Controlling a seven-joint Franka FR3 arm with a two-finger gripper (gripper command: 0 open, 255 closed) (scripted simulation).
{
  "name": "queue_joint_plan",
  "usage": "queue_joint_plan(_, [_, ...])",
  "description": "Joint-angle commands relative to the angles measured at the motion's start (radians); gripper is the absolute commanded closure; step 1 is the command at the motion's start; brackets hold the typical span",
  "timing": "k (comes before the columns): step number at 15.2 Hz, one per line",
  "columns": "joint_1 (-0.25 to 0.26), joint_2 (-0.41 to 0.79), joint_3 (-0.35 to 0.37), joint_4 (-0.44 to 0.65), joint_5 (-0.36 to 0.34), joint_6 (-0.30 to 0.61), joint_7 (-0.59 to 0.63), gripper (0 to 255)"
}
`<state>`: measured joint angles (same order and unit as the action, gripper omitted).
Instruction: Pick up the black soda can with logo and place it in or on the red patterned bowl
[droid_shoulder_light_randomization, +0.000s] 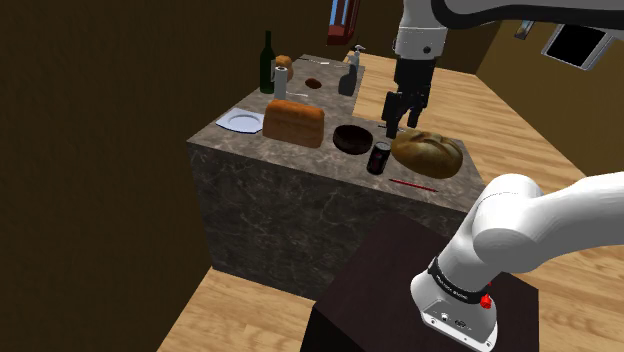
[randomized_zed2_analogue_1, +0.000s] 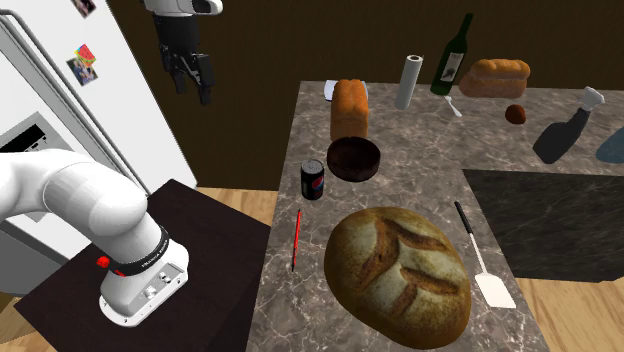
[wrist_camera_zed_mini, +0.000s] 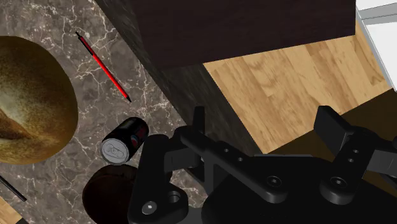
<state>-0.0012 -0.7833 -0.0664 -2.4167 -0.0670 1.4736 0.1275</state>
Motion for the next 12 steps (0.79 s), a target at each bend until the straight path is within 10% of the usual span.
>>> queue_joint_plan(1, [0.000,0.000,0.000,0.000,0.000,0.000,0.000,0])
queue_joint_plan(12, [-0.067,0.208,-0.233,-0.041,-0.109,0.287,-0.210,0])
